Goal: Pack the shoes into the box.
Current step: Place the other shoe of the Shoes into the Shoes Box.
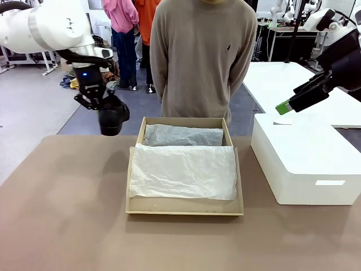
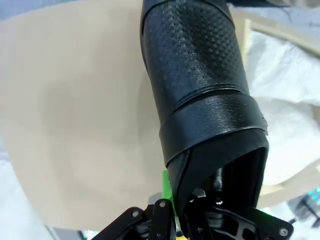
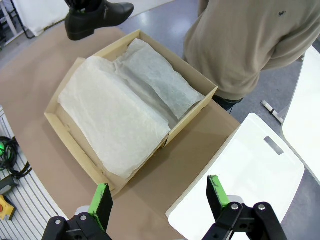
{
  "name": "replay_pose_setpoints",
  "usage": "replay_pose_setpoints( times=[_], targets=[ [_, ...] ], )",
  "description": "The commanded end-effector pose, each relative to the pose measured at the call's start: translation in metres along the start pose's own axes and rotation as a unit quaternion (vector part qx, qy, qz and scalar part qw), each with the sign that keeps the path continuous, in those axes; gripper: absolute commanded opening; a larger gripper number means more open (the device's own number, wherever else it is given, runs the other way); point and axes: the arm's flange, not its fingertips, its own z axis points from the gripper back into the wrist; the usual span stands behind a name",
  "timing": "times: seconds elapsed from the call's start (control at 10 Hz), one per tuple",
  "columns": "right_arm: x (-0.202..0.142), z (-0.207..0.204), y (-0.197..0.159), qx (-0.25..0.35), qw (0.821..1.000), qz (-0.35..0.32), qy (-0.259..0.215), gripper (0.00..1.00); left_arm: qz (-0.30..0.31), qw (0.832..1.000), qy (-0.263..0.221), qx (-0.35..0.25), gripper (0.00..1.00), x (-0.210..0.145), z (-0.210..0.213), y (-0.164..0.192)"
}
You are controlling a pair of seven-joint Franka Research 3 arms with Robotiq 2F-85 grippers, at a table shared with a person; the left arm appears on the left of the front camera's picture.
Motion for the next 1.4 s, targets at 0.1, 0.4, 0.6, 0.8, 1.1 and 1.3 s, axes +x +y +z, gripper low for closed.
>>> replay_pose_setpoints(
  times=[0.1,0.4,0.6,0.8,1.1,1.3],
  targets=[
    [0.0,0.0,0.0,0.004,1.0,0.0,-0.003,1.0,0.114,0.993,-0.041,0.0,0.0,-0.028,0.0,-0.053],
    [0.0,0.0,0.0,0.004,1.0,0.0,-0.003,1.0,0.152,0.986,-0.069,0.0,0.0,-0.046,-0.006,-0.092],
    [0.0,0.0,0.0,0.004,1.0,0.0,-0.003,1.0,0.144,0.988,-0.05,-0.002,0.0,-0.043,-0.003,-0.093],
    [0.0,0.0,0.0,0.004,1.0,0.0,-0.003,1.0,0.144,0.988,-0.05,-0.002,0.0,-0.043,-0.003,-0.093],
    [0.0,0.0,0.0,0.004,1.0,0.0,-0.003,1.0,0.149,0.988,-0.051,-0.001,0.0,-0.043,-0.009,-0.095],
    [0.0,0.0,0.0,0.004,1.0,0.0,-0.003,1.0,0.212,0.973,-0.081,-0.031,0.0,-0.055,-0.005,-0.116]
  ],
)
